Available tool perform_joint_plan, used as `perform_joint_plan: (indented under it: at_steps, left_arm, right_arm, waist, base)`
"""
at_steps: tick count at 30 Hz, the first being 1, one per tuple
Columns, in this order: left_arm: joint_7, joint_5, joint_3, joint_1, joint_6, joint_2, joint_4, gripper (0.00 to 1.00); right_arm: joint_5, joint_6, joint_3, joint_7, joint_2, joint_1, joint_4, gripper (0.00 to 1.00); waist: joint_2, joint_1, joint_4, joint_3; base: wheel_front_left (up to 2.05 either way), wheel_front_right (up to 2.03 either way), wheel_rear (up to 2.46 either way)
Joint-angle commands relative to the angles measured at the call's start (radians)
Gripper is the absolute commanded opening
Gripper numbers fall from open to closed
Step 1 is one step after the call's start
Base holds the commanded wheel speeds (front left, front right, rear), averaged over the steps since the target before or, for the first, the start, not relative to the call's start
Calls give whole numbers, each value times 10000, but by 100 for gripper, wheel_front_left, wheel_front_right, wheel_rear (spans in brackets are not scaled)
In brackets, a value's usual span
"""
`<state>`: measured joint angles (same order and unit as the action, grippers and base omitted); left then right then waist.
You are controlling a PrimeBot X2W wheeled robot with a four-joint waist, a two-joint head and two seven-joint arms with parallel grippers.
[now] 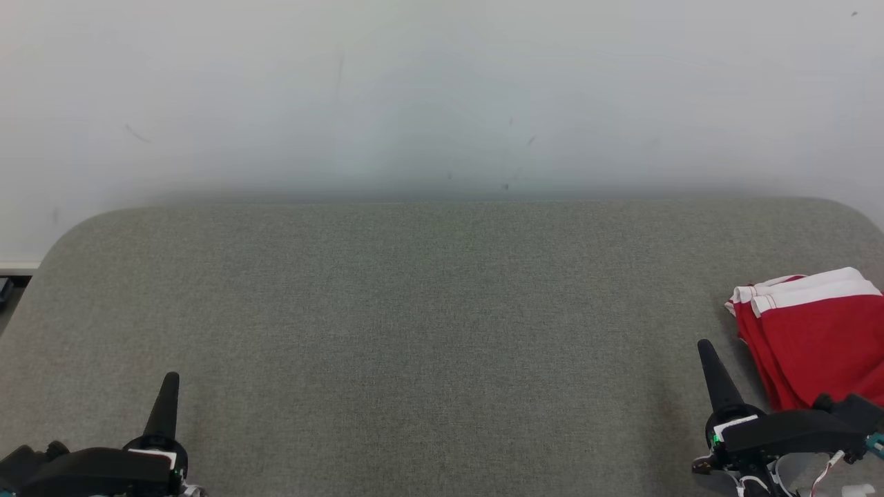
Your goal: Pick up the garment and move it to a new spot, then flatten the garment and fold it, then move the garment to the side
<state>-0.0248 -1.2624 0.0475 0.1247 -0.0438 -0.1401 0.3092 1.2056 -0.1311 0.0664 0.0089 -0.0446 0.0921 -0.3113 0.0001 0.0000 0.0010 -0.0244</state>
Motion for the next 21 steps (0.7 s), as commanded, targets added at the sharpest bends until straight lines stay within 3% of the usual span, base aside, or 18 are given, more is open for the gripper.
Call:
perform_joint_plan:
  at_steps: [1, 21]
  left_arm:
    - [-91, -273, -199, 231, -87, 16, -30, 0]
    - [-642, -1768, -1026, 493, -477, 410, 104, 0]
  right_arm:
    - [343, 4, 63, 66, -66, 241, 114, 0]
    - [2102, 4, 171, 363, -75, 493, 108, 0]
  waist:
    - [-1, 0, -2, 11]
    - [-1, 0, -20, 122]
  base:
    - [0, 0, 0]
    - [0, 0, 0]
